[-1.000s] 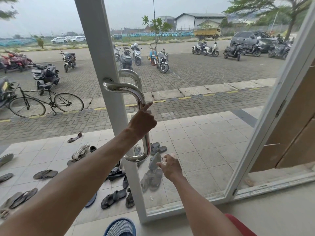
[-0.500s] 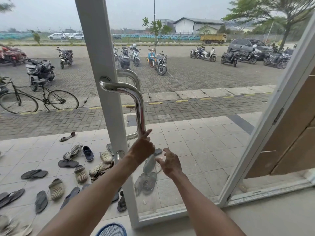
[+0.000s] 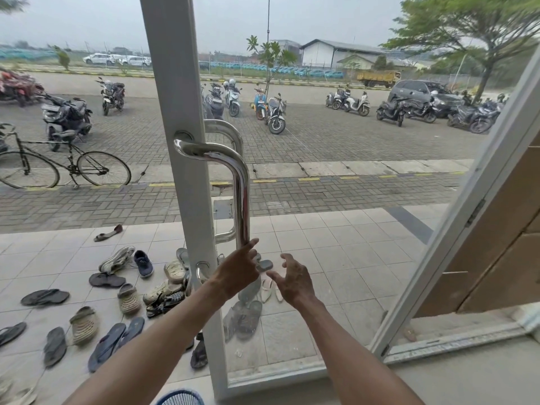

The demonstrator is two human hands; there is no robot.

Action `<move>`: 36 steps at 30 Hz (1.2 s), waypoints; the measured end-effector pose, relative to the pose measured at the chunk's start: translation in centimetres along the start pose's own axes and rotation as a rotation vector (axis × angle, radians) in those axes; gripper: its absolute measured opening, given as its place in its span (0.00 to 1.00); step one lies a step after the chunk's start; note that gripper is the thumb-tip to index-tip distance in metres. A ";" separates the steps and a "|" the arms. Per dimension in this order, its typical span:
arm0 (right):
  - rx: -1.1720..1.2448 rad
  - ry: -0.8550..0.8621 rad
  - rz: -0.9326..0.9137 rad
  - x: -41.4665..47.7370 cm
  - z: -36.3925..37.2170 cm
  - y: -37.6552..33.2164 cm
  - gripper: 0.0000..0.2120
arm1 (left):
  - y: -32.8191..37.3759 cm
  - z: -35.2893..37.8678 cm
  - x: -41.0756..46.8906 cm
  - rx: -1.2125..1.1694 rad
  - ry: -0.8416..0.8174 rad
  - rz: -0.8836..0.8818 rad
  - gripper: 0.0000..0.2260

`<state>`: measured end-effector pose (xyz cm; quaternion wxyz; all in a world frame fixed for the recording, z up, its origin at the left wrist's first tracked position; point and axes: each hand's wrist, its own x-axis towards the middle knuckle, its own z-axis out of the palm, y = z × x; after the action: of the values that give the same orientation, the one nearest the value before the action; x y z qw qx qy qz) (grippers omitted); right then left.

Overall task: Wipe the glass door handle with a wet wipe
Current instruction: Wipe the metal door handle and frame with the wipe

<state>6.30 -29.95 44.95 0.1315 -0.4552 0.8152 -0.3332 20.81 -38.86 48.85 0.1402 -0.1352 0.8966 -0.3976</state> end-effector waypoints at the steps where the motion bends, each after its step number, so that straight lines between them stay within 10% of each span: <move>1: -0.004 0.003 0.001 0.1 -0.1 0.1 0.29 | 0.0 -0.5 -0.1 0.015 0.005 -0.011 0.06; 23: -0.010 0.021 -0.036 1.4 -1.6 -1.3 0.30 | 5.1 7.9 -1.8 0.002 0.011 -0.040 0.15; 36: 0.015 0.021 -0.059 2.0 -0.7 -2.3 0.29 | 8.9 9.6 -7.0 -1.137 0.605 -0.755 0.34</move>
<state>6.33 -32.15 47.14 0.1166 -0.4746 0.8001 -0.3479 29.54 -37.17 36.98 -0.3502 -0.3703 0.8560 0.0866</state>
